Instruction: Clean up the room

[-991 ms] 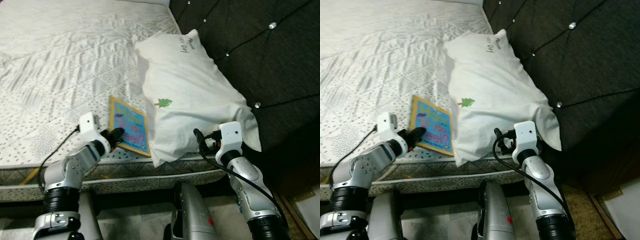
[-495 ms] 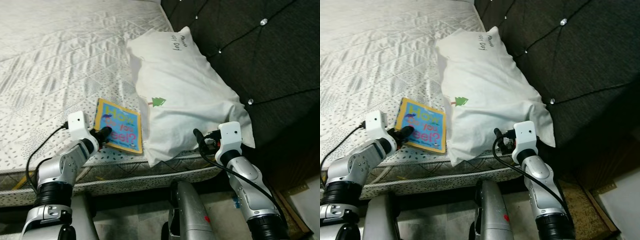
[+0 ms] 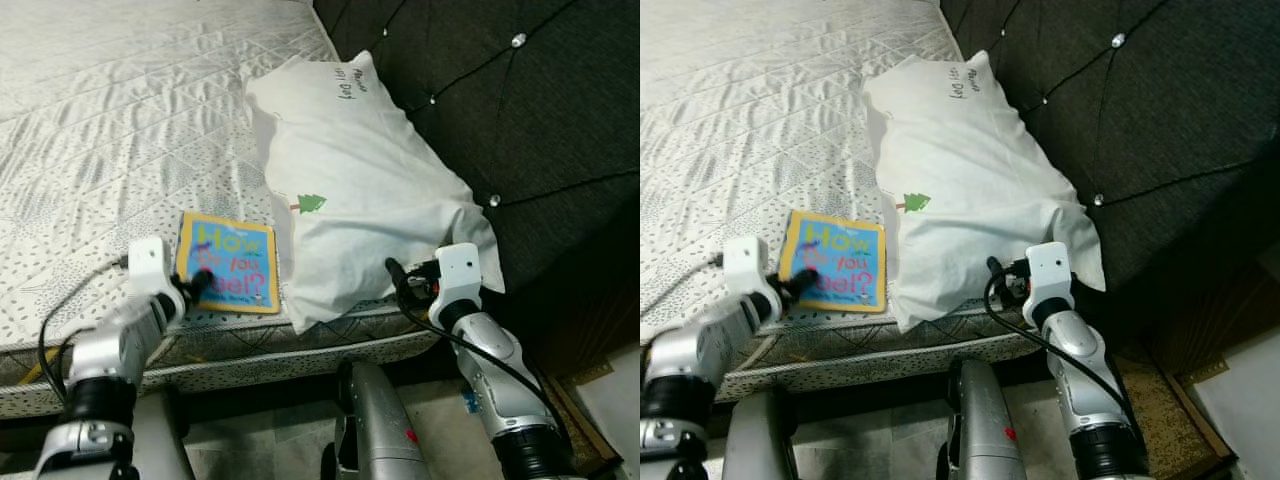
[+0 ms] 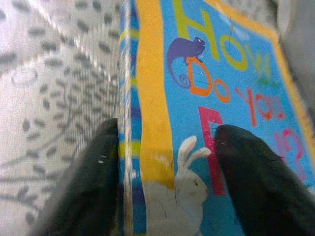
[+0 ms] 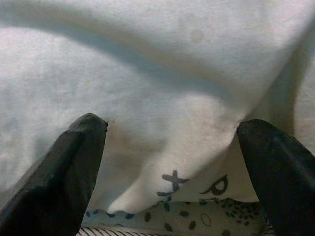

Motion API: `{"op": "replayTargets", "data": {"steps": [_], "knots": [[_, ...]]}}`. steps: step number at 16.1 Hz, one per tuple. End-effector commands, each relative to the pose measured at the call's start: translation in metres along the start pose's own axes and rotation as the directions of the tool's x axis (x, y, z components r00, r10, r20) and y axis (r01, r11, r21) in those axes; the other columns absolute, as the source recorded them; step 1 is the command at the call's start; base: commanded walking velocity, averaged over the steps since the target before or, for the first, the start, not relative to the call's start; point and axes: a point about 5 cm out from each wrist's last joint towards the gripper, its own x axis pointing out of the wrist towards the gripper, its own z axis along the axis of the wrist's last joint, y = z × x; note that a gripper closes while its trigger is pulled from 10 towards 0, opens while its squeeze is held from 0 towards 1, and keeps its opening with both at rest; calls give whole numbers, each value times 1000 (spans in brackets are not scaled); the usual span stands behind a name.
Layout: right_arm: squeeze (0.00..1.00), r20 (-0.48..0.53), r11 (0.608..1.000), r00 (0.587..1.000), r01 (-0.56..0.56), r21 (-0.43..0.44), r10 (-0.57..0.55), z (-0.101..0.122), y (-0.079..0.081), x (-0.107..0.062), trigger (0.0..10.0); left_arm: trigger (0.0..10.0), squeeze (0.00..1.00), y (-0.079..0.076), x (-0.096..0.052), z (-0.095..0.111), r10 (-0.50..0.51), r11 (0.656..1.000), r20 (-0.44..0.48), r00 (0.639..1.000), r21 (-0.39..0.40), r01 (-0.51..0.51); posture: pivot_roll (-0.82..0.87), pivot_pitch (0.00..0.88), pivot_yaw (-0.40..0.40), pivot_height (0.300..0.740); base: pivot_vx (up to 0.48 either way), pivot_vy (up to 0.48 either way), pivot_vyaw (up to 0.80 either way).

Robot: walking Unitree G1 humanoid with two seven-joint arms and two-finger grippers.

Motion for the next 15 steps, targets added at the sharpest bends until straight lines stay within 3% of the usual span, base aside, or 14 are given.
{"op": "replayTargets", "data": {"steps": [1,8,15], "knots": [[0,-1,1000,1000,4,4,-4,0,-3,1,10000,10000,1000,-6,1,-9,-13,1000,-33,999,17,13,-60,112,-163,522,0,0,0],[0,6,1000,1000,3,17,-3,-1,1,4,10000,10000,1000,0,-2,-13,15,998,-37,999,62,-13,-47,94,-144,522,0,0,0],[0,17,1000,1000,-10,22,10,-1,3,11,10000,10000,1000,14,-27,-14,44,994,3,999,101,-44,-11,57,-142,522,0,0,0]]}}
